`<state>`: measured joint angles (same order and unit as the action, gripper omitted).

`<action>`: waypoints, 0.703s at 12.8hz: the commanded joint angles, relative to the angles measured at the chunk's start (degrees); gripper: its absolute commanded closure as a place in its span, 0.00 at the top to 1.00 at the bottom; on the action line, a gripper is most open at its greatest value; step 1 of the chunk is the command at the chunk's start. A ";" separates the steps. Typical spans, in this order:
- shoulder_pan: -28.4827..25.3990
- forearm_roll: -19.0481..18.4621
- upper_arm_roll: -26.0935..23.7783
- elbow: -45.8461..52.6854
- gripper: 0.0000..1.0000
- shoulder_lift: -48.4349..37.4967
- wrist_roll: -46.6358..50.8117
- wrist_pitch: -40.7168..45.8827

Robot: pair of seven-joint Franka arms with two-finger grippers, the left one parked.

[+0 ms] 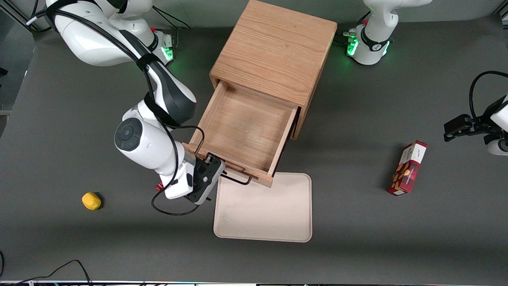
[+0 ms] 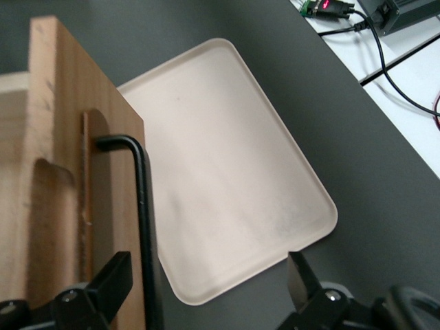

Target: Open upper drawer

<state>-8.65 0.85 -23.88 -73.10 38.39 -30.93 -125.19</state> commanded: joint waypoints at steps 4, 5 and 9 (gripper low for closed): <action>3.98 5.40 4.62 -0.37 1.00 -10.93 0.69 10.65; 5.12 5.13 6.81 -1.68 1.00 -13.58 0.35 11.97; 8.64 5.21 14.82 -13.00 1.00 -28.85 13.27 23.13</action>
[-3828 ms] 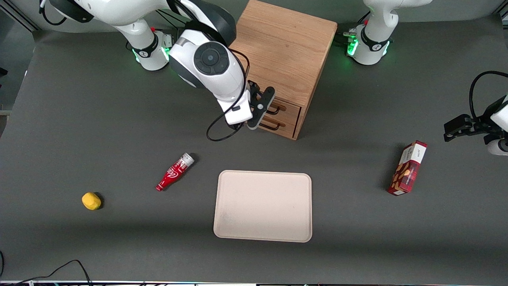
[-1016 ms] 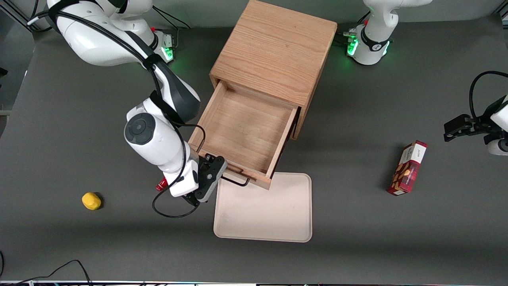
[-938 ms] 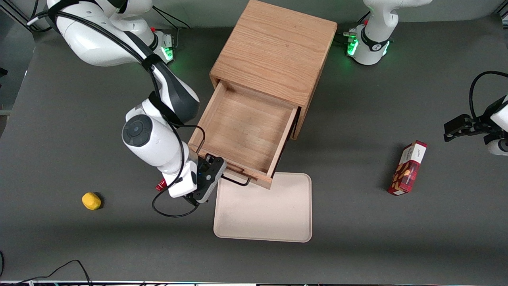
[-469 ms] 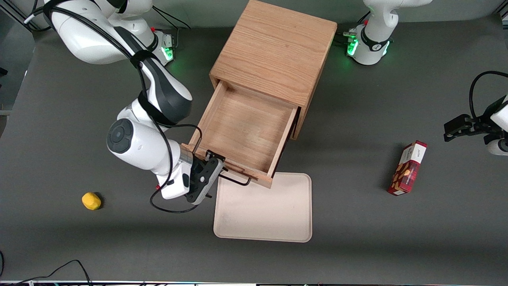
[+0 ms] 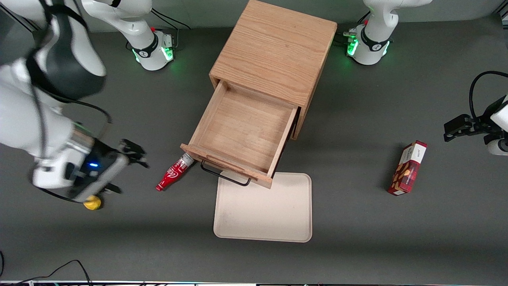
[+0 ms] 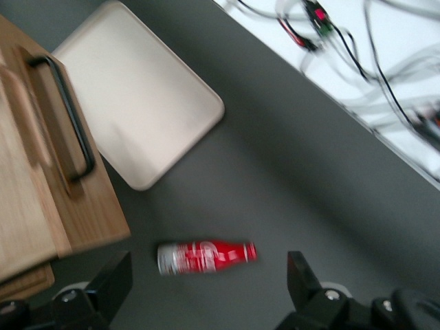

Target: Open upper drawer

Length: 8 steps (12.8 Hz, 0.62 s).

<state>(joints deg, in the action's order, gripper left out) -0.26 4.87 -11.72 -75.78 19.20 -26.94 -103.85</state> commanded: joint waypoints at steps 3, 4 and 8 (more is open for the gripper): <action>2.89 -3.09 3.01 -21.83 1.00 -21.36 20.69 6.12; 3.85 -4.33 3.19 -24.13 1.00 -23.40 21.65 6.12; 3.95 -6.71 3.46 -25.39 1.00 -24.65 29.13 6.21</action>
